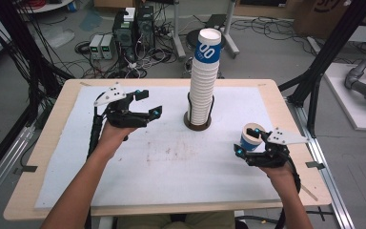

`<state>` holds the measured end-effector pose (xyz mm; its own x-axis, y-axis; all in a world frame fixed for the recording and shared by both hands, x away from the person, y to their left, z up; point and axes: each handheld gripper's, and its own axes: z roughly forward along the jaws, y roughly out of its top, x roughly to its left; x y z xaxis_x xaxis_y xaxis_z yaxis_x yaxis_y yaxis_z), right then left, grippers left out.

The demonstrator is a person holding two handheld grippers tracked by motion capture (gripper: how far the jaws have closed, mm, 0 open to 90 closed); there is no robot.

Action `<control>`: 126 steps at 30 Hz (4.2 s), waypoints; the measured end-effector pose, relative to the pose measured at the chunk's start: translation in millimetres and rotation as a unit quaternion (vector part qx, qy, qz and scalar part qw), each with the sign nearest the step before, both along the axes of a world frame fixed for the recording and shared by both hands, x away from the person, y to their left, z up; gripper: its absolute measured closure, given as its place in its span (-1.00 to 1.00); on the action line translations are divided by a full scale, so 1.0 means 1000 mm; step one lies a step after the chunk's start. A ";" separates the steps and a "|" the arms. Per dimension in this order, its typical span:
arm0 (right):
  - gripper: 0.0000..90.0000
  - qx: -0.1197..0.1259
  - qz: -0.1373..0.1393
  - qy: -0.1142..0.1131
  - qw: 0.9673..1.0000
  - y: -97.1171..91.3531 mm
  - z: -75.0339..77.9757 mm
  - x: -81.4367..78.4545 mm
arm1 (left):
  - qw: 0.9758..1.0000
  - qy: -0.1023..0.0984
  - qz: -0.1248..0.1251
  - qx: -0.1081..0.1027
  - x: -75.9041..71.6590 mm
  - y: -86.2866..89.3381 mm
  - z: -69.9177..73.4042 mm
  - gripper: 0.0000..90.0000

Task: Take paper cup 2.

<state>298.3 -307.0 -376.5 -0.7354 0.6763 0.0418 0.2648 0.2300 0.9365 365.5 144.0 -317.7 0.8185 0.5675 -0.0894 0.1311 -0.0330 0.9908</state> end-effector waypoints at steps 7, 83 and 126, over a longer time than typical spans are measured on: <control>-0.56 0.001 0.009 -0.006 1.000 0.005 0.030 0.018 | 1.000 -0.002 0.002 0.000 -0.004 0.002 0.000 -0.62; -0.56 -0.016 -0.001 0.006 1.000 0.107 0.197 0.176 | 1.000 0.016 0.006 0.016 -0.031 0.018 -0.065 -0.61; -0.30 -0.018 0.009 -0.019 1.000 0.106 0.205 0.174 | 1.000 0.023 0.010 0.013 -0.031 0.024 -0.068 -0.61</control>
<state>472.3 -201.2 -171.2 -0.7481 0.6636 -0.0098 0.2249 0.2674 0.9370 334.3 168.2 -385.3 0.8024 0.5861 -0.1122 0.1779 -0.0555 0.9825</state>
